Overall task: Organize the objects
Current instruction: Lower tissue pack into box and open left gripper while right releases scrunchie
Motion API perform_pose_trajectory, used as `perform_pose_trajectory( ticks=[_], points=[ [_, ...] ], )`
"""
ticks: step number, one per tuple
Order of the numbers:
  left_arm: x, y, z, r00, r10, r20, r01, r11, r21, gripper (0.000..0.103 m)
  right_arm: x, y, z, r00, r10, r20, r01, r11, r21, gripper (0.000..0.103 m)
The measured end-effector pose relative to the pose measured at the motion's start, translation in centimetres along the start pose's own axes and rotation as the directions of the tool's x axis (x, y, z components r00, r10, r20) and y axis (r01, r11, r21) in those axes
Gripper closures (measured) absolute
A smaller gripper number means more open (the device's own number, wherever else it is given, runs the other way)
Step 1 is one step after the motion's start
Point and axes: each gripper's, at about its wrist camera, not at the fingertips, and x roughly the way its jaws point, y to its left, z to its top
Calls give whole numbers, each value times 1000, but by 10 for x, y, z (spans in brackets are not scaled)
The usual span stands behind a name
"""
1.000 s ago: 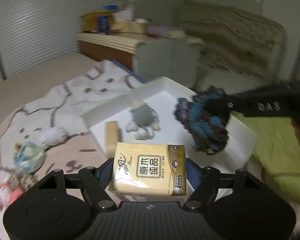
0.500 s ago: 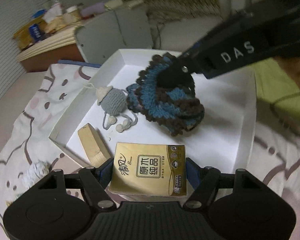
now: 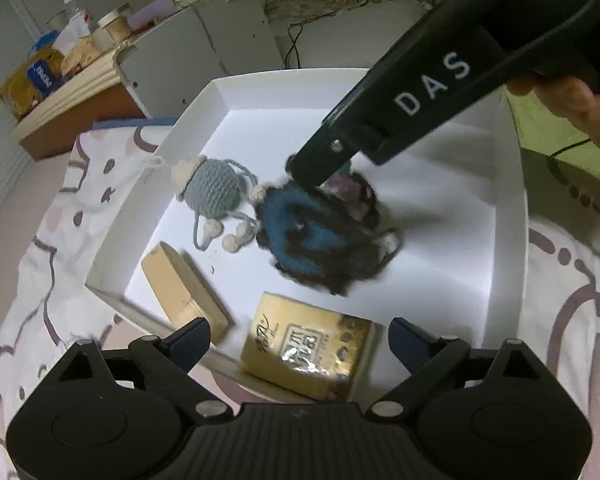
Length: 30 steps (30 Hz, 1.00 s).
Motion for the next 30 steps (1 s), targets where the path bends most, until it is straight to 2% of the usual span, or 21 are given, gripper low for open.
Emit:
perform_pose_trajectory(
  ticks=[2,9,11,13,18,22,25,30],
  points=[
    [-4,0,-2,1000,-2,8,2,1000,-7,8,-3,0,-1,1000,-22,-3,22,1000,-1,59],
    [-21,1,-7,999,-13,48,16,998,-60,8,-14,1,-1,999,-33,-2,33,999,-1,54],
    [-25,1,-8,998,-15,55,19,997,-77,8,-18,2,-2,999,-33,3,33,999,0,50],
    [-31,0,-9,998,-16,66,23,995,-97,8,-24,3,-1,999,-34,13,34,999,-3,41],
    [-50,2,-13,994,-12,105,31,985,-173,8,-43,7,-1,998,-39,41,39,999,-13,32],
    [-66,2,-16,991,15,131,16,973,-232,7,-59,7,-4,996,-59,65,60,998,-12,26],
    [-78,1,-18,987,77,139,-34,957,-287,5,-70,6,-8,994,-72,79,72,997,-1,23],
    [-100,0,-24,977,117,176,-44,927,-372,1,-83,5,-16,992,-95,89,95,995,7,19]
  ],
)
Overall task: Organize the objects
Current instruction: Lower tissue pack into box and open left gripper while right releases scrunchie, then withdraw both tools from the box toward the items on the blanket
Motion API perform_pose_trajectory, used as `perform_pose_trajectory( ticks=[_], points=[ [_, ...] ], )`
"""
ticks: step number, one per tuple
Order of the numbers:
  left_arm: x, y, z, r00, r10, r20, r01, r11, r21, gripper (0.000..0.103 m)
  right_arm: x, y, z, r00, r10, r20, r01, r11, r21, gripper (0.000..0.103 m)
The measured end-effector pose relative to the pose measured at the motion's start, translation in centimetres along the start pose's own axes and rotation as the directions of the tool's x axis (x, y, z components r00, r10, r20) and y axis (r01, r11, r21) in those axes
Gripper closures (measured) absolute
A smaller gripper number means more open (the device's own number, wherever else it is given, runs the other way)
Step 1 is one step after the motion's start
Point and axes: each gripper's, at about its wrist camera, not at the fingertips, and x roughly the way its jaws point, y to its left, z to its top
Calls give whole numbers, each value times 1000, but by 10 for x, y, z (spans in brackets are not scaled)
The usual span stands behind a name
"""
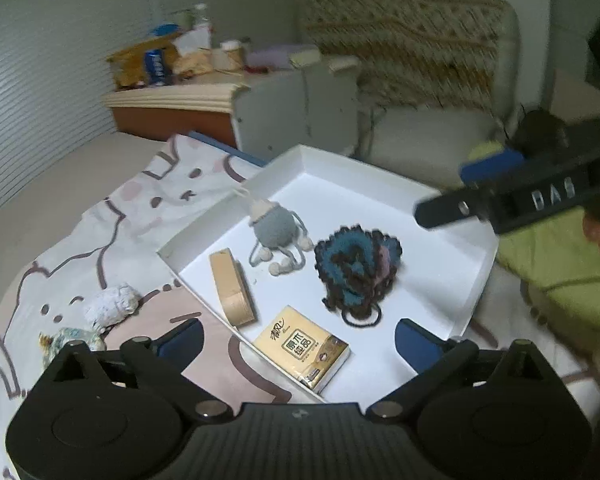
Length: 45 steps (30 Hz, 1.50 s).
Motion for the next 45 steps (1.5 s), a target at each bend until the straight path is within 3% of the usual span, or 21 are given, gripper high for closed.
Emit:
perform_pose_trajectory(
  ticks=[16,21,33,45],
  points=[
    [-47,11,-22,996,86,26,-78,974,-214,0,-37,10,-21,999,-41,18,42,999,-21,0],
    [-58,16,-29,994,106,39,-91,956,-278,0,-43,13,-28,999,-31,16,32,999,-19,0],
    [-76,25,-42,989,130,69,-101,940,-327,0,-48,18,-34,999,-38,38,38,999,4,0],
    [-83,66,-62,973,223,61,-180,899,-400,0,-18,47,-24,998,-3,64,4,1000,-15,0]
  ],
)
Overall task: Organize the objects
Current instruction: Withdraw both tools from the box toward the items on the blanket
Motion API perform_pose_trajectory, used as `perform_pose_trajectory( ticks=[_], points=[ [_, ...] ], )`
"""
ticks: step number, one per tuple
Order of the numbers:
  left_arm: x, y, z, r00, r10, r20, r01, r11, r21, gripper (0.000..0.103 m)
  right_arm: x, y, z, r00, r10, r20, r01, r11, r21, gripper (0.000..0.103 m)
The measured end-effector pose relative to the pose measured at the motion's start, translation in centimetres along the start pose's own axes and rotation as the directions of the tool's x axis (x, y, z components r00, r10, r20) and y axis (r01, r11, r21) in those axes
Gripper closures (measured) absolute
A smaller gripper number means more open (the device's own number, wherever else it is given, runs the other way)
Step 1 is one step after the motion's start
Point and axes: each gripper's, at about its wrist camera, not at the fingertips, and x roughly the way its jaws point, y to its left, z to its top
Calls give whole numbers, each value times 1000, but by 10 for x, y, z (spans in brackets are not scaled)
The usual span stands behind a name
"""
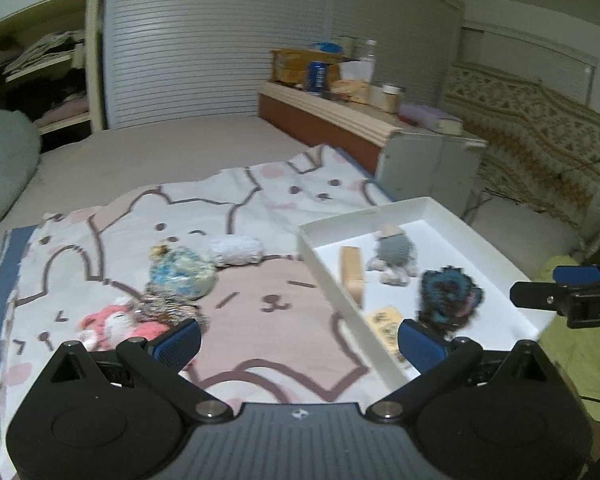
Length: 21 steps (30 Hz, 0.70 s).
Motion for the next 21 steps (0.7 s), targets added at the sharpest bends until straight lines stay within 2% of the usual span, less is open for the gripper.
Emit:
perform_pose_trajectory(
  ticks=[13,21],
  points=[
    [1,55,5,997,70,24,-67,992,-108,0,42,51,18,997,83,9,-82,996,-23,0],
    [6,80,8,993,110,29,-106,987,-122,0,63,77,32,990,139,18,-139,990,-34,0]
  ],
)
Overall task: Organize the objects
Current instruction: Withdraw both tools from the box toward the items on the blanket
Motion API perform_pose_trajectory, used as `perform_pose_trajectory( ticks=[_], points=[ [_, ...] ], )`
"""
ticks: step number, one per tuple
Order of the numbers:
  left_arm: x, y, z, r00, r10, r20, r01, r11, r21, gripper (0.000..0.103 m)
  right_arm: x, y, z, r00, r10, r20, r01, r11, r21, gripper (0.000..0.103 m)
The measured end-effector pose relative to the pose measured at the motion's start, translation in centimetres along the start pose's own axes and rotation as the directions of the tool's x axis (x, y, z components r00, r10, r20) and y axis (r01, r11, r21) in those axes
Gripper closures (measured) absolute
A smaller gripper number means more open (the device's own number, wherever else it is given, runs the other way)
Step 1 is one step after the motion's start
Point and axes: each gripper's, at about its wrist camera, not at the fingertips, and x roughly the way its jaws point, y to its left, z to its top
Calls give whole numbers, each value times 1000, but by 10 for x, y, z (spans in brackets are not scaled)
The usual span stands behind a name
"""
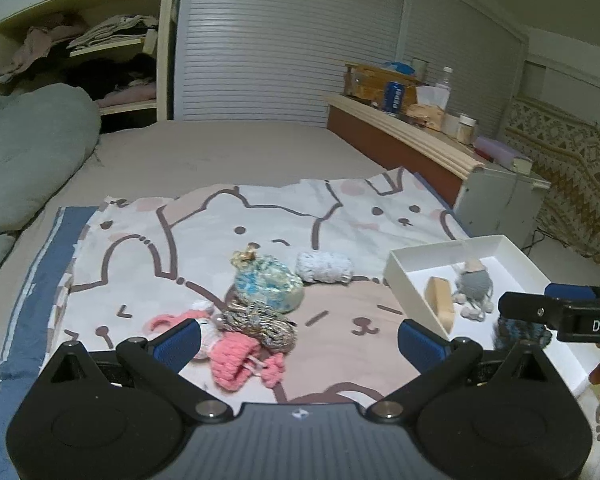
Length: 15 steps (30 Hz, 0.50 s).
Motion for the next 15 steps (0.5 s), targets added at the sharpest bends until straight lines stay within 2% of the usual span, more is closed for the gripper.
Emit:
perform_pose_trajectory(
  ticks=[8,15],
  points=[
    [11,25,7,999,30,15,-30,1000,4,0,28,18,13,1000,26,-1,-26,999,-26,0],
    [32,53,4,997,73,-3,-73,997,-15,0,60,34,26,999,53,4,-53,998,-27,0]
  ],
)
